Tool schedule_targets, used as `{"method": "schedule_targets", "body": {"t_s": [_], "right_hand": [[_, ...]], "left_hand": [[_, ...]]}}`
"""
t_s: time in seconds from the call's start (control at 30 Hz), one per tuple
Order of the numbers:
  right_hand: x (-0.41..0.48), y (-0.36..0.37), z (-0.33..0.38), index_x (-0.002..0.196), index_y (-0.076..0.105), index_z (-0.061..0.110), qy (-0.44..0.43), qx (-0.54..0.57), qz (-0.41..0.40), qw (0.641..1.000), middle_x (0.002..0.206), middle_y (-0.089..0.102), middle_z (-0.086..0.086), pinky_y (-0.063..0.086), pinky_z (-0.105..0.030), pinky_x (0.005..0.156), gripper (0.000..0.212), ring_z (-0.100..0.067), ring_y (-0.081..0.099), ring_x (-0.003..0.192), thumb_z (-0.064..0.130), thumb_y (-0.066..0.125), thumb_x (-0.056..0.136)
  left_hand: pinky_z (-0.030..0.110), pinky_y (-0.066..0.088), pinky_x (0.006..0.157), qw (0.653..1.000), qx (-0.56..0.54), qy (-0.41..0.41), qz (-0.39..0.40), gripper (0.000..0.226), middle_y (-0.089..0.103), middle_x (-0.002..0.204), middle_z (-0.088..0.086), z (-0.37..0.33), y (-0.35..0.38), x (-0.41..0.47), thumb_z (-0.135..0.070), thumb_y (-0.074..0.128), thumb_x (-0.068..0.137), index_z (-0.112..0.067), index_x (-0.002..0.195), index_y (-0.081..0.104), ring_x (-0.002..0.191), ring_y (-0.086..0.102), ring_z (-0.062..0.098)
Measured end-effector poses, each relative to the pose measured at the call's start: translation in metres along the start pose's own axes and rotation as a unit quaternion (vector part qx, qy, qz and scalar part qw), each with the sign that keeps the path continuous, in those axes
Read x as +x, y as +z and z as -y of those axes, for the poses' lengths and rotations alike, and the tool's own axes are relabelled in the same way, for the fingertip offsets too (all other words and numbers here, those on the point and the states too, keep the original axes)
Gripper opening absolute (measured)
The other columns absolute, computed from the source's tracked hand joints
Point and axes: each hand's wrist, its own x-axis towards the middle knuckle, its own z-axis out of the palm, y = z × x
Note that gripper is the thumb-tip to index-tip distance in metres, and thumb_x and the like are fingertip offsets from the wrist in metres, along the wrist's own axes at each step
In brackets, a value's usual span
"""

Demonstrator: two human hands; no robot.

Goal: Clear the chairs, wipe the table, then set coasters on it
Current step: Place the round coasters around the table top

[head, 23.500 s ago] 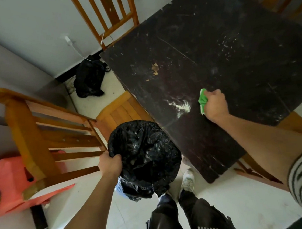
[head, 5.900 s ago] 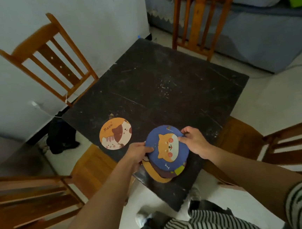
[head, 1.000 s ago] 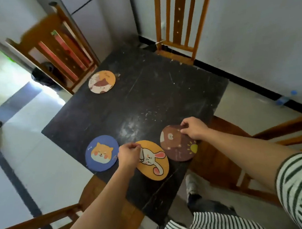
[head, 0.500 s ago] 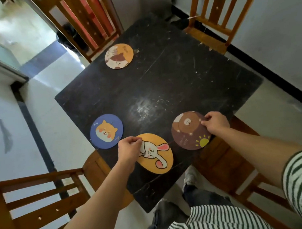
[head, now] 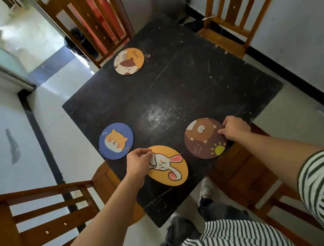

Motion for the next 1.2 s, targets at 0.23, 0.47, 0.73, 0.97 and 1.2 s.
{"method": "schedule_targets", "body": {"t_s": [0.23,0.47,0.73,0.97,1.2], "right_hand": [[-0.039,-0.017,-0.024,0.123,0.055,0.021,-0.010,0.005,-0.044,0.999,0.118,0.064,-0.005,0.049,-0.033,0.076,0.034,-0.024,0.061,0.106,0.035,0.062,0.092],[-0.124,-0.035,-0.077,0.122,0.060,0.020,0.000,0.071,-0.139,0.988,0.109,0.065,-0.005,0.044,-0.028,0.070,0.030,-0.023,0.062,0.095,0.033,0.057,0.095],[-0.222,-0.099,-0.175,0.121,0.059,0.022,0.028,0.110,-0.250,0.961,0.110,0.067,0.000,0.044,-0.029,0.073,0.031,-0.024,0.062,0.100,0.028,0.055,0.091],[-0.279,-0.124,-0.273,0.115,0.060,0.021,0.085,0.135,-0.361,0.919,0.099,0.069,-0.002,0.046,-0.033,0.070,0.025,-0.026,0.063,0.092,0.028,0.051,0.093],[-0.296,-0.126,-0.412,0.116,0.059,0.020,0.111,0.131,-0.331,0.928,0.108,0.069,-0.006,0.049,-0.037,0.077,0.026,-0.028,0.062,0.098,0.028,0.053,0.092]], "left_hand": [[0.024,0.058,0.057,0.996,0.016,0.077,0.049,0.008,0.070,0.082,0.004,-0.024,0.008,-0.017,-0.014,0.064,0.093,-0.013,0.100,0.065,0.066,0.070,0.011],[0.022,0.058,0.053,0.973,0.077,0.169,0.135,0.011,0.071,0.085,0.009,-0.033,0.029,-0.048,-0.011,0.064,0.092,-0.010,0.103,0.065,0.069,0.071,0.018],[0.025,0.056,0.053,0.938,0.112,0.263,0.196,0.012,0.070,0.084,0.007,-0.059,0.084,-0.122,-0.014,0.065,0.091,-0.009,0.102,0.068,0.062,0.067,0.015],[0.033,0.060,0.075,0.920,0.072,0.310,0.228,0.018,0.069,0.102,0.009,-0.089,0.151,-0.205,-0.017,0.064,0.093,-0.016,0.110,0.067,0.088,0.071,0.020],[0.026,0.059,0.072,0.930,-0.001,0.314,0.190,0.010,0.065,0.099,0.002,-0.113,0.249,-0.296,-0.017,0.062,0.094,-0.019,0.104,0.062,0.089,0.068,0.014]]}}
